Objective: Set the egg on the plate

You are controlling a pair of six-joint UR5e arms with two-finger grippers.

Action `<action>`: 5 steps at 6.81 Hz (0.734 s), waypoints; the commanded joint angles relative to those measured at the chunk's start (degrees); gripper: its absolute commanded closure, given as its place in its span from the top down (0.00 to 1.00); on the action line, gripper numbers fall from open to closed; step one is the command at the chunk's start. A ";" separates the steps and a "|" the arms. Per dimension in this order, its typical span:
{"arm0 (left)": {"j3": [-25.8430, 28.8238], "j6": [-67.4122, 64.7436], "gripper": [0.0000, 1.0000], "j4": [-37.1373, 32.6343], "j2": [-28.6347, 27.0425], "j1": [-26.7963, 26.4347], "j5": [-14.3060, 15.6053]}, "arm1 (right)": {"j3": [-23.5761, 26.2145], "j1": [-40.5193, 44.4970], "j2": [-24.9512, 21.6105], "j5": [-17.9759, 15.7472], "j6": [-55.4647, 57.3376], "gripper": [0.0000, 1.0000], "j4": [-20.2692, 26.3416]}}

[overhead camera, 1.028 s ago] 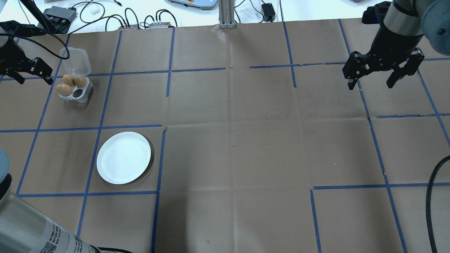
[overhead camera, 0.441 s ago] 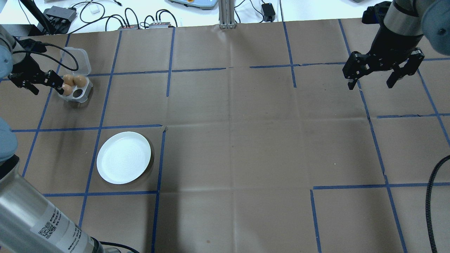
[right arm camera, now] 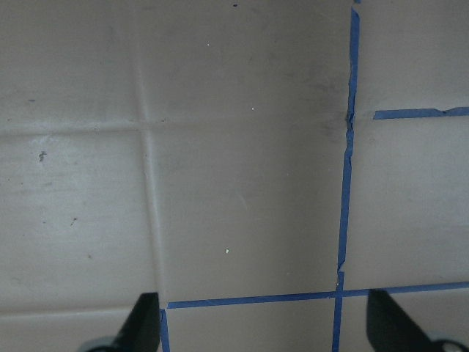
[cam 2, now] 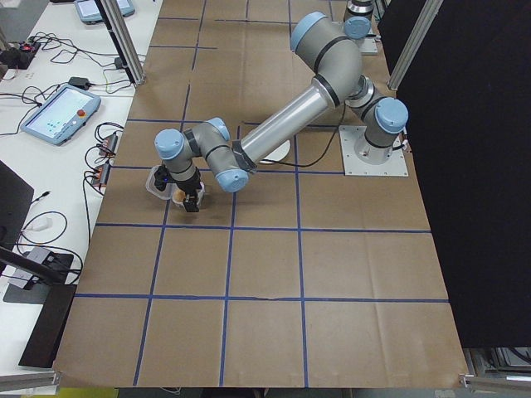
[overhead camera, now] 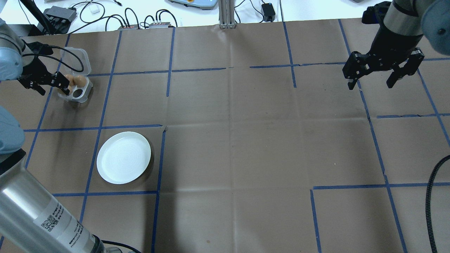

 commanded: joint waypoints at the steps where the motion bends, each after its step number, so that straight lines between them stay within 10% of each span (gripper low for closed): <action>1: 0.49 -0.04 0.99 0.07 -1.14 -0.37 -1.15 | 0.00 0.00 0.00 0.00 0.00 1.00 0.00; 5: 1.72 -0.21 0.99 0.33 -2.03 -0.55 -2.55 | 0.00 0.00 0.00 0.00 0.00 1.00 0.00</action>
